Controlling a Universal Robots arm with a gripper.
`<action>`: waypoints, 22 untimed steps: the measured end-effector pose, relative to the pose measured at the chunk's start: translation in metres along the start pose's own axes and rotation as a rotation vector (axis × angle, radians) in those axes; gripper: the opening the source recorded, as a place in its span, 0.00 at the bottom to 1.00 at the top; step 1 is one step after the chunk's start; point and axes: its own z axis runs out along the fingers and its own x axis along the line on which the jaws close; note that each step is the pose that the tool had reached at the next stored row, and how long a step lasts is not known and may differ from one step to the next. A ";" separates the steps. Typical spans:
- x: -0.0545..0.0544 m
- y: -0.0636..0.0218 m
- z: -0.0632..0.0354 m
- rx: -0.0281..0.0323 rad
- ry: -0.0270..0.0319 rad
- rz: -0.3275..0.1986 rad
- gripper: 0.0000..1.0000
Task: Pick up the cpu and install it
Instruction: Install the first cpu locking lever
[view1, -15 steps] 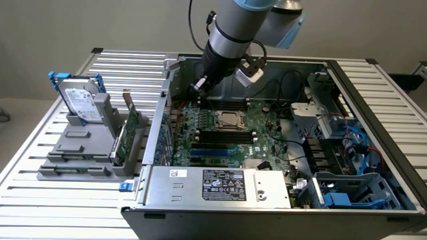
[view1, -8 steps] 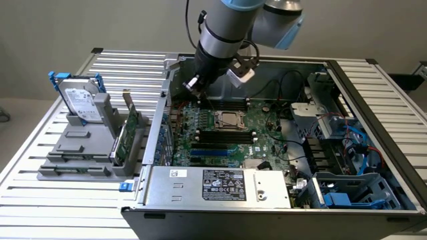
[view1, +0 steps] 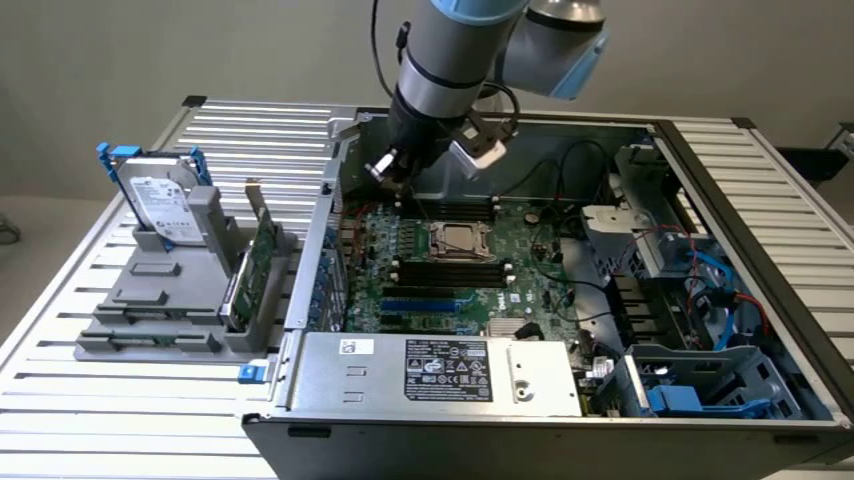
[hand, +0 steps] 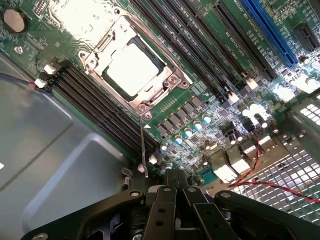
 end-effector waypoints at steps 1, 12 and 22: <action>0.000 -0.0001 0.0005 0.0002 0.0049 0.008 0.11; -0.006 -0.0039 0.0075 0.0143 0.0489 0.069 0.11; -0.007 -0.0016 0.0144 0.0432 0.1144 0.137 0.11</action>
